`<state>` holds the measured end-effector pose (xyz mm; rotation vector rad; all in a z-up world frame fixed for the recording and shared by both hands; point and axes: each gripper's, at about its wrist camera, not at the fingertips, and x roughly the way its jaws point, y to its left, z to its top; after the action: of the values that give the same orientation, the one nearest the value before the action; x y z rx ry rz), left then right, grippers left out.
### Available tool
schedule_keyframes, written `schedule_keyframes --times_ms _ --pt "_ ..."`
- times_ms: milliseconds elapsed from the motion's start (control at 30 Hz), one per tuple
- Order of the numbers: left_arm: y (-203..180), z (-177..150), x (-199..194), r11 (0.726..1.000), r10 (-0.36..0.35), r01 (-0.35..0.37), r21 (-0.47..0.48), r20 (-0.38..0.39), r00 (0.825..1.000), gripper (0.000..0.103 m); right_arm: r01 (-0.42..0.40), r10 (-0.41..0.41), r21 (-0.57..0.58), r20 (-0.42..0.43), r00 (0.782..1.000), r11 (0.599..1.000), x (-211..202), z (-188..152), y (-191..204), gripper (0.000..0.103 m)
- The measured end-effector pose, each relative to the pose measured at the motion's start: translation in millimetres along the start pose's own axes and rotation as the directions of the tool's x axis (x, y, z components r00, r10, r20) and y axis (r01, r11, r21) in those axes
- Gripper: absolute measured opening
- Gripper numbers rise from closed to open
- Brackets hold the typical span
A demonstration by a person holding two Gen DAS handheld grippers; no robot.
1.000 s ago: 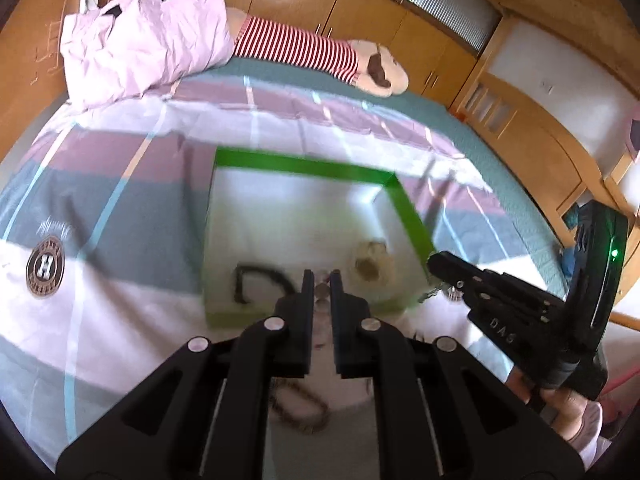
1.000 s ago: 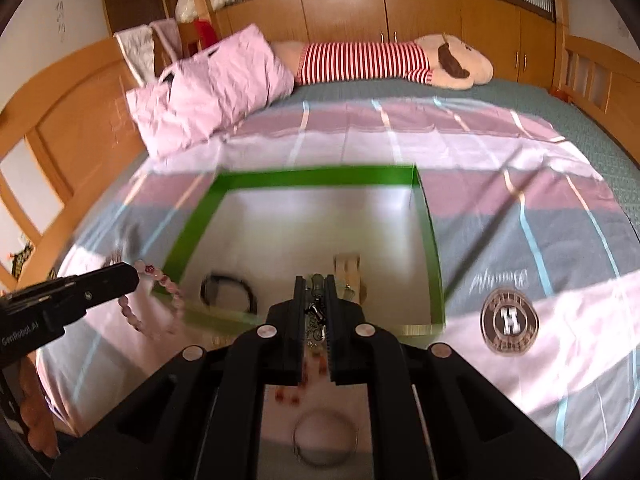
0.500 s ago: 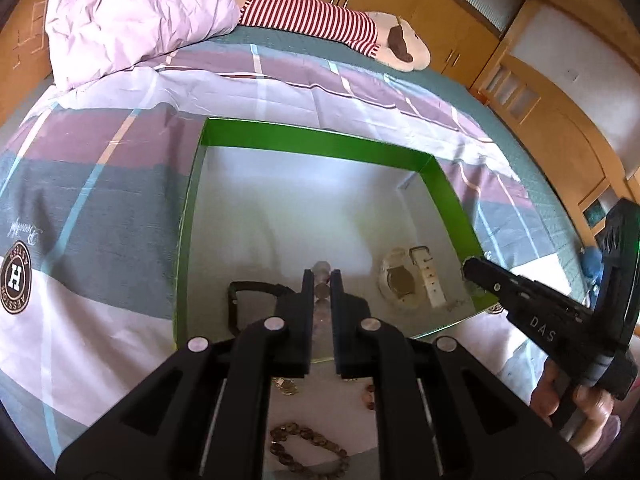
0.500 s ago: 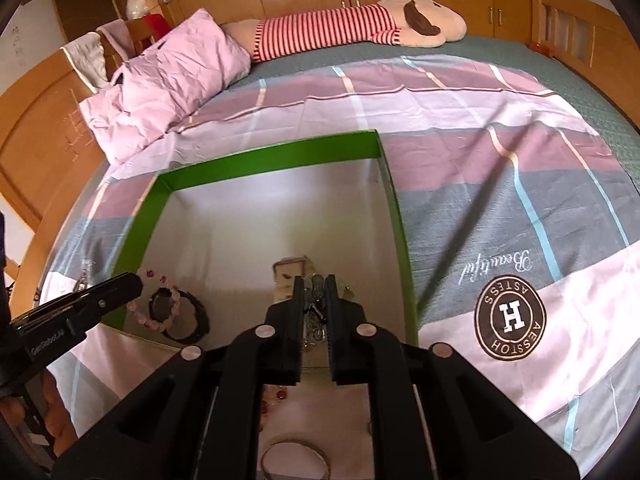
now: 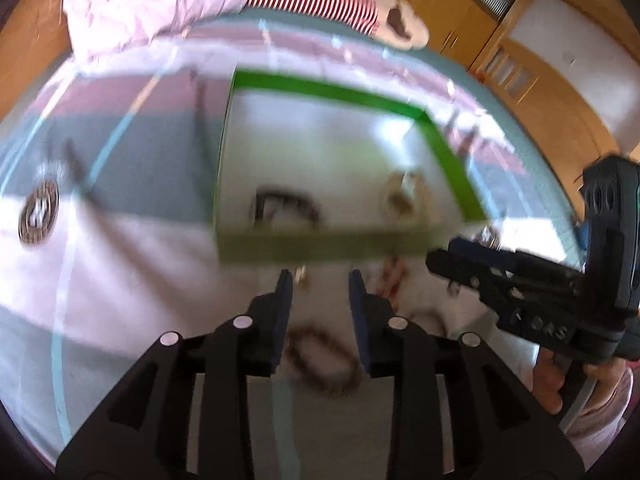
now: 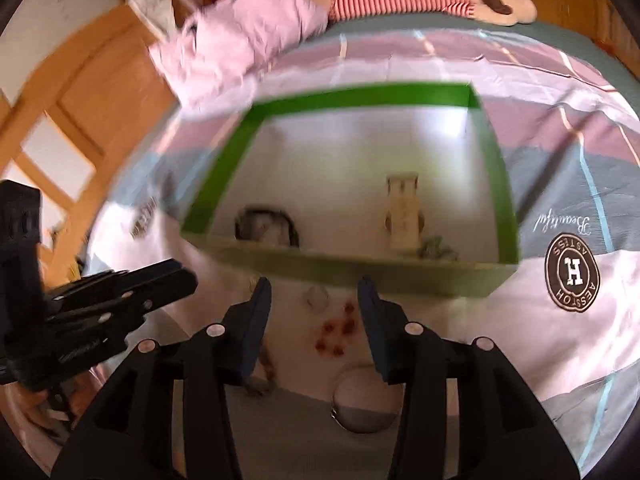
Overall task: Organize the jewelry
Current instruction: 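Move the open left tool over the brown bead bracelet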
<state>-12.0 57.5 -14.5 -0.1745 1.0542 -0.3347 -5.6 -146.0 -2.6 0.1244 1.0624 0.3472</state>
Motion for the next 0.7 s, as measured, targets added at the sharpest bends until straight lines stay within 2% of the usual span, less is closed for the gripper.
schedule_keyframes --times_ms 100,200,333,400,433,500,600,700 --pt "0 -6 15 0.999 0.048 -0.048 0.006 -0.058 0.997 0.028 0.09 -0.089 0.003 -0.048 0.995 0.996 20 -6 -2 0.045" --pt "-1 -9 26 0.998 0.068 -0.067 0.01 -0.096 0.993 0.028 0.124 -0.12 0.053 -0.071 0.99 0.991 37 -7 -11 0.04" --pt "1 -13 32 0.998 0.069 -0.068 0.011 -0.13 0.989 0.031 0.167 -0.161 0.044 -0.104 0.981 0.985 62 -11 -14 0.029" --pt "2 -15 34 0.998 0.069 -0.068 0.01 -0.144 0.987 0.033 0.174 -0.169 0.034 -0.105 0.98 0.984 67 -14 -12 0.028" --pt "1 -15 36 0.998 0.07 -0.069 0.011 -0.148 0.986 0.034 0.175 -0.171 0.027 -0.103 0.98 0.984 66 -14 -12 0.018" --pt "0 -15 39 0.997 0.076 -0.074 0.019 -0.16 0.984 0.039 0.189 -0.187 0.006 -0.107 0.976 0.982 63 -14 -8 0.008" --pt "-3 -15 43 0.996 0.09 -0.086 0.032 -0.174 0.981 0.042 0.193 -0.195 -0.022 -0.14 0.971 0.981 60 -19 -7 0.007" --pt "-3 -16 47 0.995 0.097 -0.092 0.038 -0.189 0.977 0.042 0.193 -0.19 0.0 -0.176 0.966 0.981 51 -22 -14 0.007"
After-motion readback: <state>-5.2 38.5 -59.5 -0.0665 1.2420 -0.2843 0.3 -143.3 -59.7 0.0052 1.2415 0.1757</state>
